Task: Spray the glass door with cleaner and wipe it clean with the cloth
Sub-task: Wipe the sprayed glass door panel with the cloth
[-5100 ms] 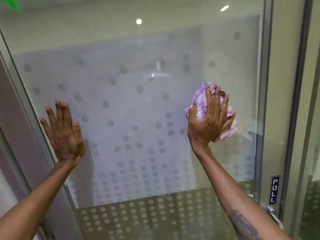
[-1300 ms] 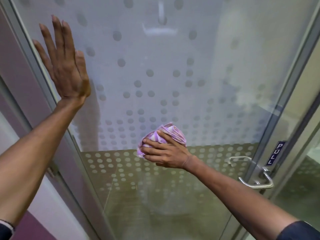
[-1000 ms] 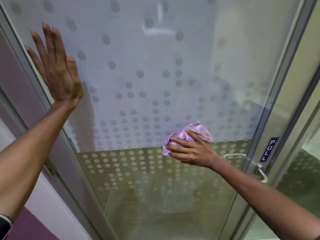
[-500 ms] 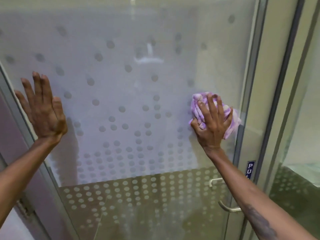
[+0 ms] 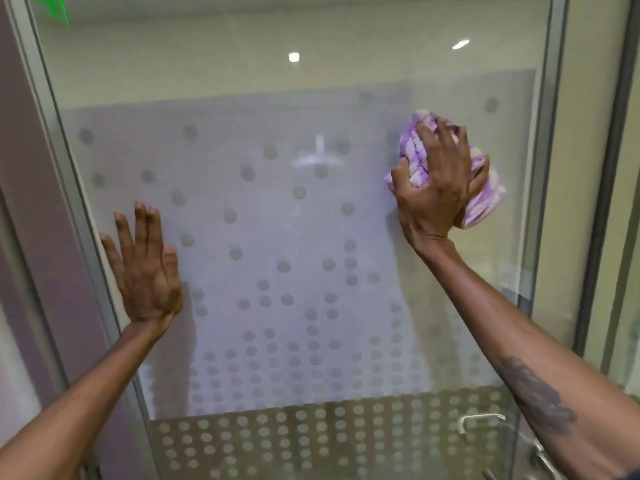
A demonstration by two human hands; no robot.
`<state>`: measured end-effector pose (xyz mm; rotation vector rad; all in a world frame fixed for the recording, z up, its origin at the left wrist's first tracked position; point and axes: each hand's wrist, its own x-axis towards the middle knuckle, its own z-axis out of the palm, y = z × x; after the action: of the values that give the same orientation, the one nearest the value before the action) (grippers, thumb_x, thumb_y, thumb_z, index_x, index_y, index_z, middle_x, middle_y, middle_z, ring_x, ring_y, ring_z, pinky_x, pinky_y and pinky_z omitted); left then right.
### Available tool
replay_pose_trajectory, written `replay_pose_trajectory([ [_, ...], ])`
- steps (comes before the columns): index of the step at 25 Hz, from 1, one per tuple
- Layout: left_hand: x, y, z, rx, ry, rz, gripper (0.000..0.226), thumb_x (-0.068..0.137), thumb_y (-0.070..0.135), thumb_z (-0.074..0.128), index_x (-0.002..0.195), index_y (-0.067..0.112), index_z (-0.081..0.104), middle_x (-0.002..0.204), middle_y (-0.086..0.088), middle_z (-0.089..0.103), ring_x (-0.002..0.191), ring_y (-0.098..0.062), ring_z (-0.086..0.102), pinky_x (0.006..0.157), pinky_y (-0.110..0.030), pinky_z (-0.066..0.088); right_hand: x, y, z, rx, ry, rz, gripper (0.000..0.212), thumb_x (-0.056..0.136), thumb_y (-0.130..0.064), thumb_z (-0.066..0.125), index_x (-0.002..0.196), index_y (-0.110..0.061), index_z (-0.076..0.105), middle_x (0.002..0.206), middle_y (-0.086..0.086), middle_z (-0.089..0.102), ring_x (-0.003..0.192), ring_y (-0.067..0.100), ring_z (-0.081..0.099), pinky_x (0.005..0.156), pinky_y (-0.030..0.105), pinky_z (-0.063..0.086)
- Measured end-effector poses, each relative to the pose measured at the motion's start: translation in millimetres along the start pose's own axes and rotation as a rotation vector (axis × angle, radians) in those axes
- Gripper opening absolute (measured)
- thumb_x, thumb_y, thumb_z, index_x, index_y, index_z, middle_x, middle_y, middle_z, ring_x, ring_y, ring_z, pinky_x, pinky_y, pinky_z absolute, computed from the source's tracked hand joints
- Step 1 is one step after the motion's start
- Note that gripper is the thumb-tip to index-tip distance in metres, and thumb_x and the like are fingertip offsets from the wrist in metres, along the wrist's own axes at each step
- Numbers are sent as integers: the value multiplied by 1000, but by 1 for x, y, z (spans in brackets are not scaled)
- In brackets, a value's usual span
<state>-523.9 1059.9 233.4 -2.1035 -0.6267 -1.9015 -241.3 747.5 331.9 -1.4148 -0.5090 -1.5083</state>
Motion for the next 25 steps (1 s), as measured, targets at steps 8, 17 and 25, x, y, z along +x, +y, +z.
replay_pose_trajectory([
  [8,1,1,-3,18,-25,-25,59,109,29,29,165,13,19,173,-1,14,160,-35,10,129,-55,-1,2,-137,41,-27,-65,-186,54,81,-41,58,134,-34,66,146,-7,61,141,19,53,116,61,31],
  [17,0,-3,-4,-14,-55,-9,56,111,31,25,165,18,17,173,0,17,160,-33,12,128,-57,3,-97,-217,51,68,-199,-485,54,83,-38,62,136,-29,66,146,-3,62,140,26,54,115,68,27],
  [25,1,-7,-4,-7,-57,-3,57,111,30,25,165,17,18,173,1,17,161,-31,9,129,-57,3,-228,-100,-11,52,-494,-980,56,99,-49,54,152,-35,47,162,-4,43,154,24,31,122,67,15],
])
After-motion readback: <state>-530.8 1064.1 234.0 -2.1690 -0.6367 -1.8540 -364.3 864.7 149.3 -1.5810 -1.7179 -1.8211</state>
